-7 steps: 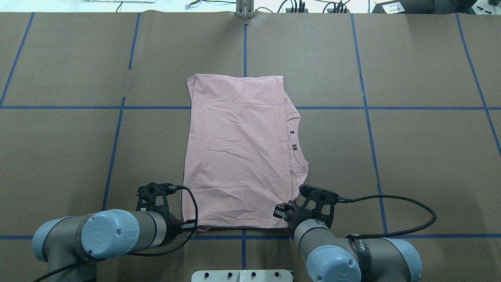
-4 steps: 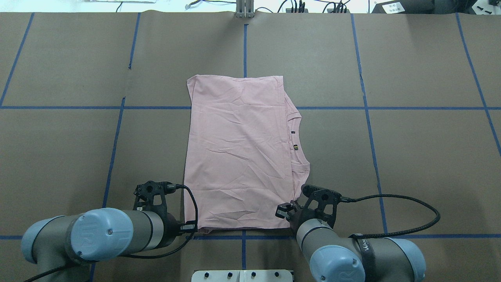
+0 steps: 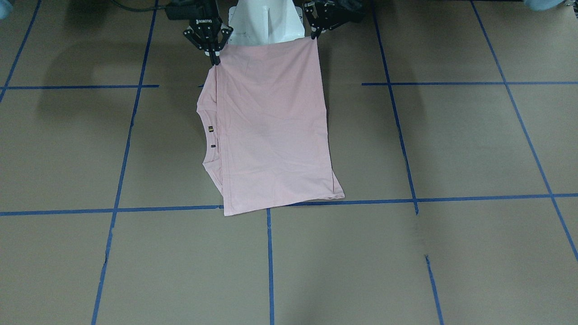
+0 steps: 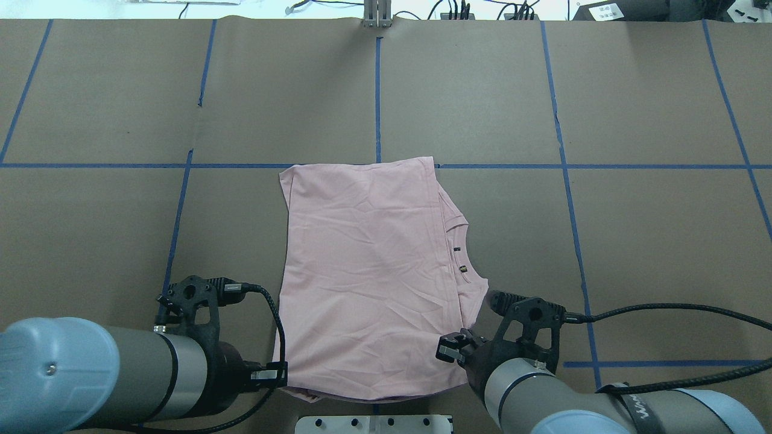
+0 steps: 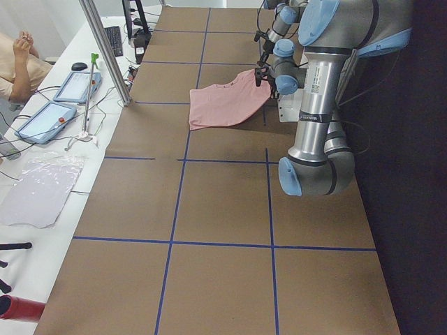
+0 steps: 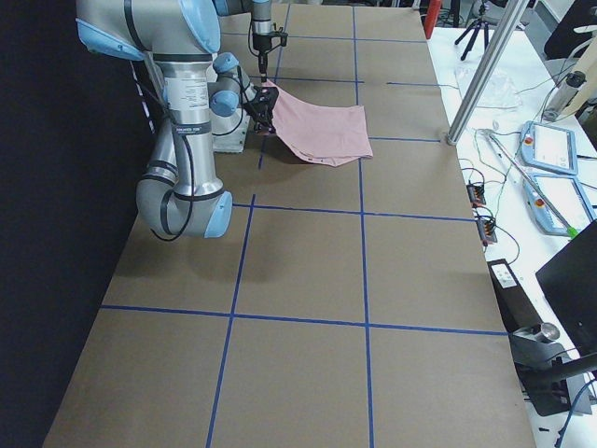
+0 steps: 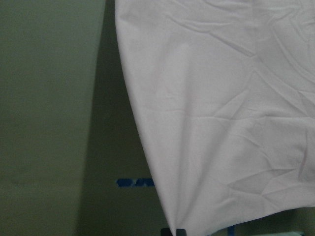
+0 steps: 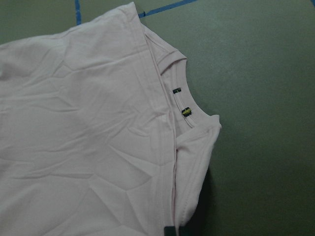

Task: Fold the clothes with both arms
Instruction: 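Lift the near edge with both grippers and fold it away from the robot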

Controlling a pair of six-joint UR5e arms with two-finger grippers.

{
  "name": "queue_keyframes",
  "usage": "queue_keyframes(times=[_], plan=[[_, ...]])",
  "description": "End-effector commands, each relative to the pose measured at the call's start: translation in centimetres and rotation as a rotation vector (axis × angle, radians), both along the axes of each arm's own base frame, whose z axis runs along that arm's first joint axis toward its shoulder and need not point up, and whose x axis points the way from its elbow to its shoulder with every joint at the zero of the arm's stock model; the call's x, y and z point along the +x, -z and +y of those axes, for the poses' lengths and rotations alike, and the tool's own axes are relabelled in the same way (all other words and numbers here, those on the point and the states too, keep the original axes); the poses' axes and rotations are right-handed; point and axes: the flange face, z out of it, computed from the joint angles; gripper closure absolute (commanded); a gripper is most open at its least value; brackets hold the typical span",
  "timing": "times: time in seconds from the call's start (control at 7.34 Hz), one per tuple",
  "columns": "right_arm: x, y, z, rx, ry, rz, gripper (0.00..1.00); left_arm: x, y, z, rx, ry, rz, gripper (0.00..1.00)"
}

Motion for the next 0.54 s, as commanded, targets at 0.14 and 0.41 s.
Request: queue_keyframes(times=[0.14,0.41], plan=[[-1.0,0.7,1.1,-0.001,0.027,0.032,1.00,1.8,0.6,-1.2,0.032,0.000,-0.036,1.00],[-3.6,0.8,-3.8,0.003,-0.065,0.068,1.00,3.6,-0.4,-6.8,0.112,0.046,-0.097,1.00]])
